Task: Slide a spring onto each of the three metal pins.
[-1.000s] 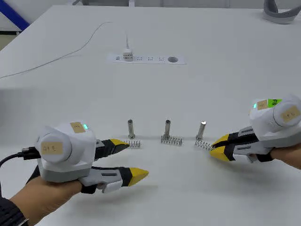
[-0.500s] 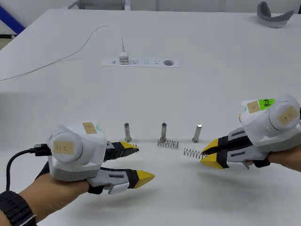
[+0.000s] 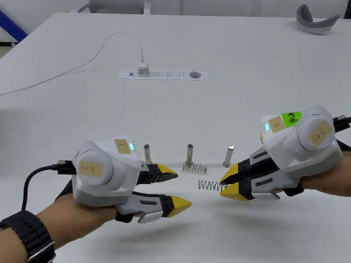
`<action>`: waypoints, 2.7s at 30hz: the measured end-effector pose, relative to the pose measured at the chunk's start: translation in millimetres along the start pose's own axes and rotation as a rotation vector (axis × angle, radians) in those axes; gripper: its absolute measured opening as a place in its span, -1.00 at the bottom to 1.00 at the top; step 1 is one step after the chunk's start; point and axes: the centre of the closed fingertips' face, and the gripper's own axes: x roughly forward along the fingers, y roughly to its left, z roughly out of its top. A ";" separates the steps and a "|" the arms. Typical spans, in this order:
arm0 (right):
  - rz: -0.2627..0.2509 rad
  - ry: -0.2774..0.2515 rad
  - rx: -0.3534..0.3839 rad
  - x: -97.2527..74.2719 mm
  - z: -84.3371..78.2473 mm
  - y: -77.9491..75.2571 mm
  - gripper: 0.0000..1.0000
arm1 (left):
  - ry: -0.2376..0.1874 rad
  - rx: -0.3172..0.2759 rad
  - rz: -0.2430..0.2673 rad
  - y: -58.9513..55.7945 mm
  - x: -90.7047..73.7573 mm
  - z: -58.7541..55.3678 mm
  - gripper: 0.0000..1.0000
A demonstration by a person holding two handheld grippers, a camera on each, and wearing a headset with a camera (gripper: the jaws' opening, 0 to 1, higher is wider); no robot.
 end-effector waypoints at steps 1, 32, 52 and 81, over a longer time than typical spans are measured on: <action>0.005 0.002 -0.007 0.5 0.9 1.4 -0.77 | 0.000 0.004 -0.004 -1.0 0.7 0.8 -0.30; 0.053 0.013 -0.071 7.0 12.2 18.6 -0.77 | 0.017 0.100 -0.086 -19.9 8.9 6.7 -0.77; 0.038 0.016 -0.060 6.4 6.9 16.5 -0.78 | 0.010 0.124 -0.102 -25.7 5.8 21.2 -0.78; 0.032 -0.021 -0.026 12.5 11.0 18.9 -0.78 | -0.075 0.134 -0.109 -33.8 6.6 54.7 -0.80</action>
